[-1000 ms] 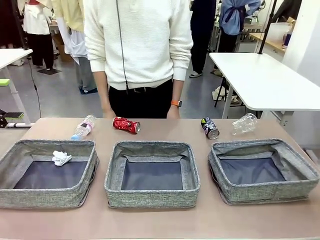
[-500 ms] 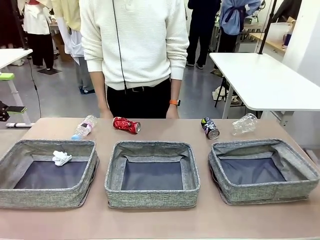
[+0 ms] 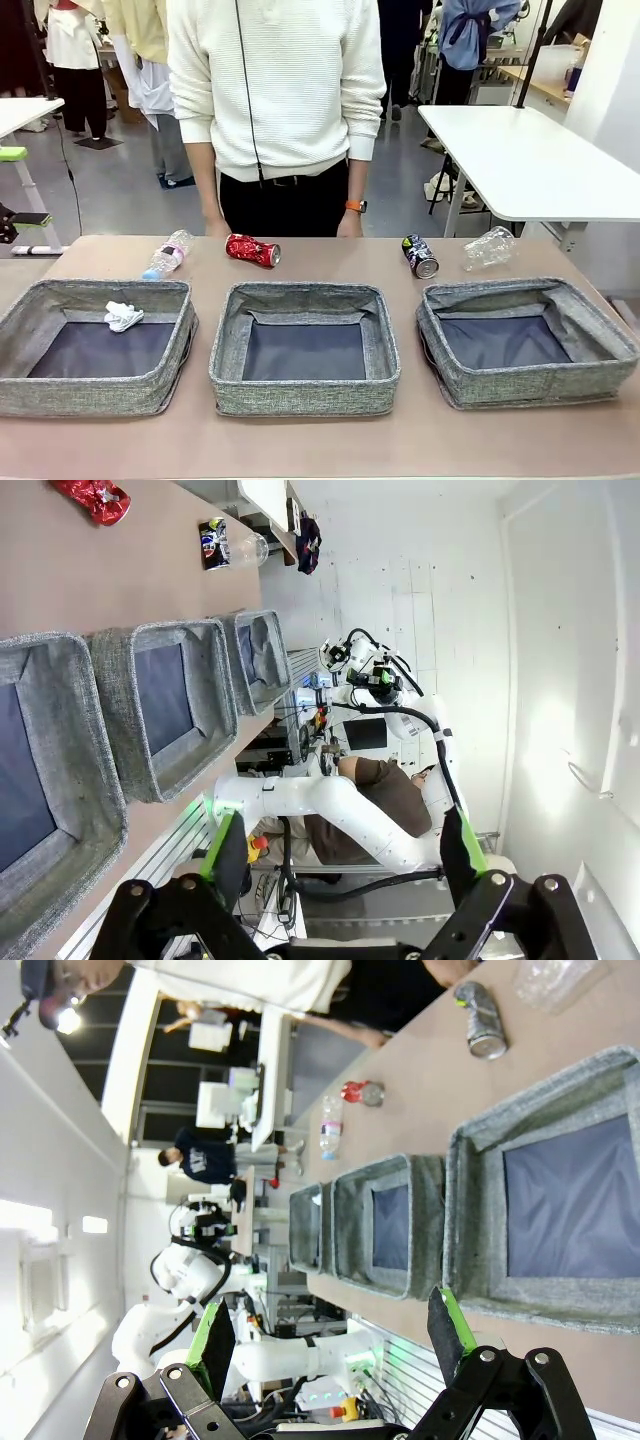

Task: Sort the waste into the appropriate baskets.
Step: Pick up the waste item pointed out by the person.

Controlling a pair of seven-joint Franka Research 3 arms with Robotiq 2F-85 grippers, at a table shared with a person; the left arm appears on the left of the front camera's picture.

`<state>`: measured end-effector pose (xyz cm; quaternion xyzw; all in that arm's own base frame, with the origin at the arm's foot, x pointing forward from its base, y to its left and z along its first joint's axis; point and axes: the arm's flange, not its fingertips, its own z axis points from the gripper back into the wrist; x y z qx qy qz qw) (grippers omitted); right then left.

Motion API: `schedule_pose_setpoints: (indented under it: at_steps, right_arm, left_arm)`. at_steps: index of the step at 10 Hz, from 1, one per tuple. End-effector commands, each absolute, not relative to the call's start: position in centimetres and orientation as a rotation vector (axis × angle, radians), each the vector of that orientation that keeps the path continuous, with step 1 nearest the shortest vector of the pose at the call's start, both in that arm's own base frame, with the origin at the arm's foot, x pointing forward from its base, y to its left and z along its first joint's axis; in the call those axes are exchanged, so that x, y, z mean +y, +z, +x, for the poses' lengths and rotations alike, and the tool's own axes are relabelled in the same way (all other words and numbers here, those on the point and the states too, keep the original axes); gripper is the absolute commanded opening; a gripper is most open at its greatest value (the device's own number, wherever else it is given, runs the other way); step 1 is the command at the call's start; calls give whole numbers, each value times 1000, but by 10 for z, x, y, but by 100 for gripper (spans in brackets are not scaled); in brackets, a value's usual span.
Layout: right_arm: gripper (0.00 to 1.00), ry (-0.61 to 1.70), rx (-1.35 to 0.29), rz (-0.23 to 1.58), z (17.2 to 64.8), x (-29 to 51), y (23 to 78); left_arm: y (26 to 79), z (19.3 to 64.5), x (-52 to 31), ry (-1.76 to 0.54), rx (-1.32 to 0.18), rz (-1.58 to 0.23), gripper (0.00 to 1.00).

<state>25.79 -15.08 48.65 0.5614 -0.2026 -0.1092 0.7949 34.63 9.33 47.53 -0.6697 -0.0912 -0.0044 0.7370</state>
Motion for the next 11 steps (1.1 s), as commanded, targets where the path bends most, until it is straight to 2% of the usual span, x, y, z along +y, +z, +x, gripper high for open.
schedule_pose_setpoints:
  at_steps: [1,11]
  right_arm:
    - [100,-214,-463,1223,261,-151,488]
    - [100,-214,-463,1223,261,-151,488]
  left_arm:
    - [477,345,91,3,-212,-1484,100]
    - [477,345,91,3,-212,-1484,100]
